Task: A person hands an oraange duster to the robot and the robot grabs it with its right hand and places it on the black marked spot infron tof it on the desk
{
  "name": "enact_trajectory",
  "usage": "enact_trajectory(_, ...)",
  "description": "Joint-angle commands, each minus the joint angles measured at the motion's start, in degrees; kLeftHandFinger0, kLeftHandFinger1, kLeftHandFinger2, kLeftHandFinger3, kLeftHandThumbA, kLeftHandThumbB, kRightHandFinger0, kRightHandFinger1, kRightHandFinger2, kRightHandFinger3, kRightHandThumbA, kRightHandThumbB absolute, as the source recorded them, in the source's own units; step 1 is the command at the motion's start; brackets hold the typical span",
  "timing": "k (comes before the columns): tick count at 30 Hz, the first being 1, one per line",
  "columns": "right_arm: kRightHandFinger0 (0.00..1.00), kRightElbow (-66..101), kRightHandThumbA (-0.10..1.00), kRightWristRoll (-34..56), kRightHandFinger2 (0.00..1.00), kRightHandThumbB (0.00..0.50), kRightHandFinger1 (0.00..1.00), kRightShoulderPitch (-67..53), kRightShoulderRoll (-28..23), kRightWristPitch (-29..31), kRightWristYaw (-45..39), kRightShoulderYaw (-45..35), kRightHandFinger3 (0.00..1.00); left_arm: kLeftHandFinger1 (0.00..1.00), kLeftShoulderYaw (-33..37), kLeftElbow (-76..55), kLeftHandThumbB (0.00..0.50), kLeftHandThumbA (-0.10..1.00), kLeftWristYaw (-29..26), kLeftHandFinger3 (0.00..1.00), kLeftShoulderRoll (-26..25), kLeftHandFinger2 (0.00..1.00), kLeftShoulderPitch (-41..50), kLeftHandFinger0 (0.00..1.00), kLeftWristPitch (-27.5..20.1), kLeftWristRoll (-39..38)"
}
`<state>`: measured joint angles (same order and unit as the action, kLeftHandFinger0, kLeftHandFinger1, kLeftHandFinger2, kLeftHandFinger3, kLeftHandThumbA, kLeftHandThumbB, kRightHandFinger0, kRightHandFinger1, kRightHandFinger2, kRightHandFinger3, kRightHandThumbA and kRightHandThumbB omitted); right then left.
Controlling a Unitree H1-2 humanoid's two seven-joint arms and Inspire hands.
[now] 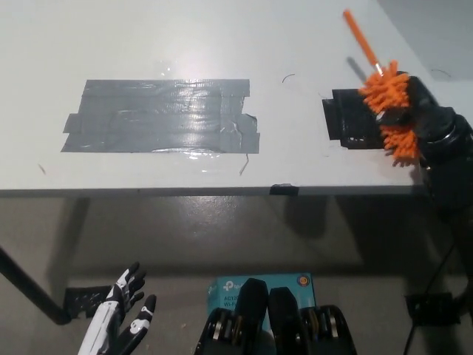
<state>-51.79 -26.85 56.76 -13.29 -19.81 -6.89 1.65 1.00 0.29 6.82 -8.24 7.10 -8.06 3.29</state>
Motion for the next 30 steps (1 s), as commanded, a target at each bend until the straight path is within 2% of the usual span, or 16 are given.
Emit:
enact_trajectory(1, 1.00, 1.54, 0.62, 5.22, 1.00, 0.403, 1.00, 3.94, -0.56, 6.82, -3.74, 0.63, 1.00, 1.00, -0.50, -1.92, 0.198, 0.58, -0.01, 1.00, -0.87, 1.00, 0.24, 0.99, -0.99, -0.67)
enact_trajectory(4, 1.00, 4.96, 0.67, 6.45, 1.00, 0.414, 1.00, 4.38, -0.18, 5.76, -4.93, 1.09, 1.00, 1.00, -0.51, -1.69, 0.200, 0.60, -0.27, 1.00, -0.96, 1.00, -0.37, 0.99, -1.03, 0.20)
enact_trajectory(9, 1.00, 10.71, 0.66, 7.18, 1.00, 0.412, 1.00, 4.28, 0.08, 3.45, -6.00, 2.00, 1.00, 1.00, -0.56, -1.54, 0.194, 0.60, -0.24, 1.00, -1.04, 1.00, -0.56, 1.00, -1.44, 0.26)
enact_trajectory(11, 1.00, 15.19, 0.73, 6.10, 1.00, 0.432, 1.00, 4.02, -0.82, 2.23, -6.16, 3.03, 1.00, 1.00, -0.59, -1.86, 0.208, 0.62, -0.51, 1.00, -1.20, 1.00, -0.60, 1.00, -1.24, 1.01)
enact_trajectory(15, 1.00, 21.54, 0.76, 5.65, 1.00, 0.413, 1.00, 3.24, -1.32, 0.61, -4.87, 3.03, 1.00, 1.00, -0.73, -1.88, 0.204, 0.63, -0.26, 1.00, -1.38, 1.00, -0.53, 0.98, -1.71, 0.62)
enact_trajectory(18, 1.00, 25.57, 0.86, 3.32, 1.00, 0.461, 1.00, 2.96, -2.63, 0.77, -2.30, 3.52, 1.00, 1.00, -0.85, -1.45, 0.207, 0.62, -0.27, 1.00, -1.30, 1.00, -0.84, 0.98, -1.88, 0.37)
enact_trajectory(20, 1.00, 28.63, 0.91, 2.88, 1.00, 0.446, 1.00, 3.40, -4.32, 2.25, -0.87, 2.70, 1.00, 1.00, -0.81, -0.89, 0.197, 0.61, -0.41, 1.00, -1.05, 1.00, -1.95, 1.00, -1.80, 0.43)
enact_trajectory(21, 1.00, 30.98, 0.97, 2.58, 1.00, 0.457, 1.00, 3.62, -5.20, 1.93, -0.63, 2.24, 1.00, 1.00, -0.78, -0.67, 0.192, 0.61, -0.28, 1.00, -0.84, 1.00, -2.67, 0.99, -1.68, 0.05)
enact_trajectory(23, 1.00, 36.19, 0.93, 2.45, 1.00, 0.442, 1.00, 4.48, -7.33, 2.01, -0.95, 1.20, 1.00, 1.00, -0.50, -0.02, 0.172, 0.60, -0.18, 1.00, -0.27, 1.00, -4.74, 0.98, -1.35, -0.27)
enact_trajectory(26, 1.00, 47.13, 0.88, 3.33, 1.00, 0.416, 1.00, 3.46, -10.40, 0.19, -3.17, -0.74, 1.00, 1.00, 0.19, 1.54, 0.175, 0.63, -0.64, 1.00, 0.86, 1.00, -8.48, 1.00, -0.89, 0.52)
enact_trajectory(30, 1.00, 66.80, 0.87, 8.77, 1.00, 0.421, 1.00, -4.83, -11.84, -1.63, -5.96, -5.04, 1.00, 1.00, 0.40, 2.93, 0.146, 0.69, -0.81, 1.00, 0.80, 1.00, -11.25, 0.99, -1.14, 1.45)
